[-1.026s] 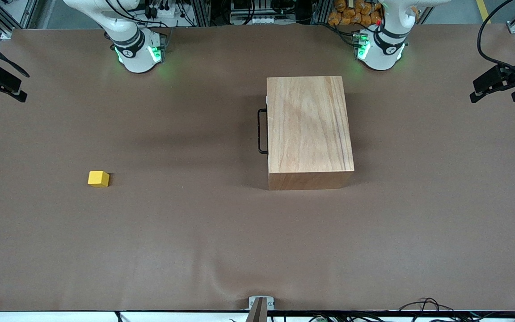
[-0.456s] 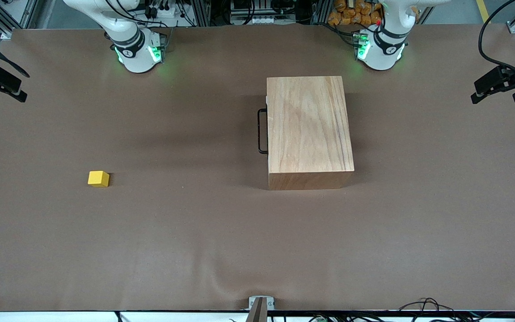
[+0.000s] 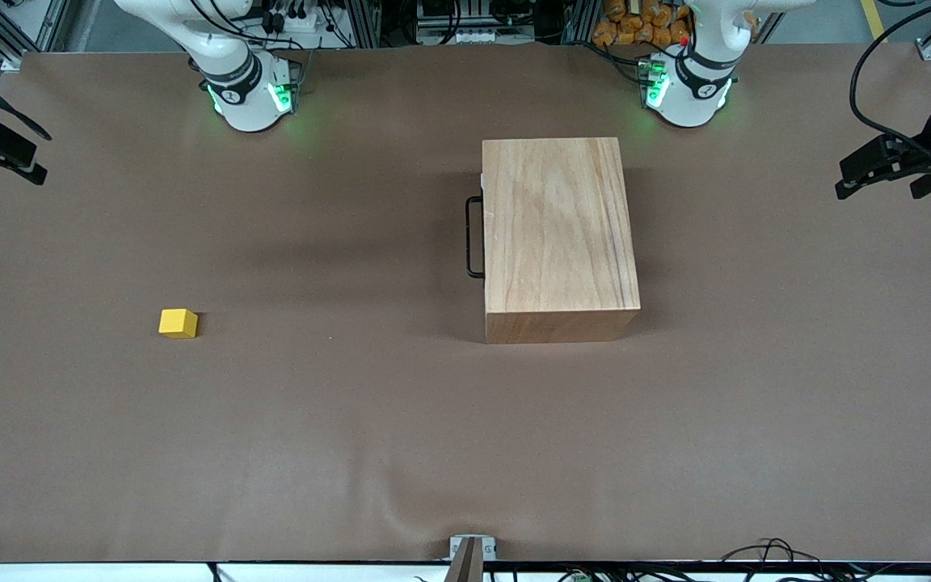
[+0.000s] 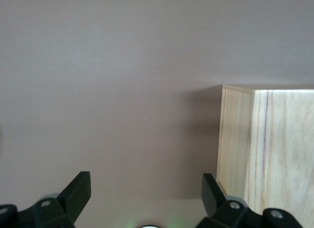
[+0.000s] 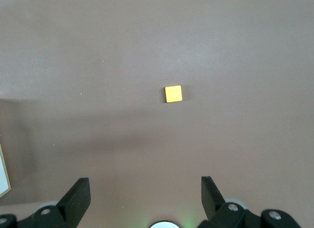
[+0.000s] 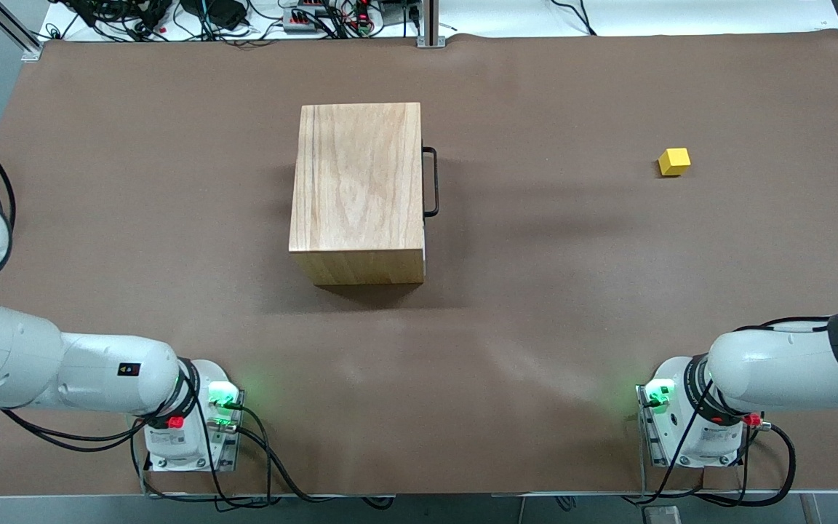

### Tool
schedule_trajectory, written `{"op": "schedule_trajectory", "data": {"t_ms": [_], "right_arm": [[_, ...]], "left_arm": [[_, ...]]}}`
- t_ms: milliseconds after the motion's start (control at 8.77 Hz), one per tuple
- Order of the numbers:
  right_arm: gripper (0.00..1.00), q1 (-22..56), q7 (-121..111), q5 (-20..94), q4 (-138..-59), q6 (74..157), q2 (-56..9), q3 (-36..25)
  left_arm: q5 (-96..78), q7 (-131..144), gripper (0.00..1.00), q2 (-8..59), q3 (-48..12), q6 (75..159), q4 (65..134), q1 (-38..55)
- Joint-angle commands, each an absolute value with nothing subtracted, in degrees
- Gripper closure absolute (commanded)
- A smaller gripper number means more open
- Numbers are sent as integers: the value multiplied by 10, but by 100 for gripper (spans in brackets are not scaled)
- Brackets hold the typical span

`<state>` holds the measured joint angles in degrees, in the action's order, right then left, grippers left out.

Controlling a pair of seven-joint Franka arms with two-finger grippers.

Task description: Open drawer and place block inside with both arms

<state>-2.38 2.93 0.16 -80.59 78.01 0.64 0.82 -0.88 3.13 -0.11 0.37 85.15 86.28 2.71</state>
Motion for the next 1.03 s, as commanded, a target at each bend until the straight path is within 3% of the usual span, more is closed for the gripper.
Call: {"op": "schedule_trajectory", "data": {"t_ms": [0,912], "right_arm": [[0,-33,25,-1,-794,770,1,13],[0,-35,25,0,-794,770,1,13]], "left_arm": [[-9,36,0,23,2,838,824,35],[-20,111,0,43,-17,836,828,68]]}}
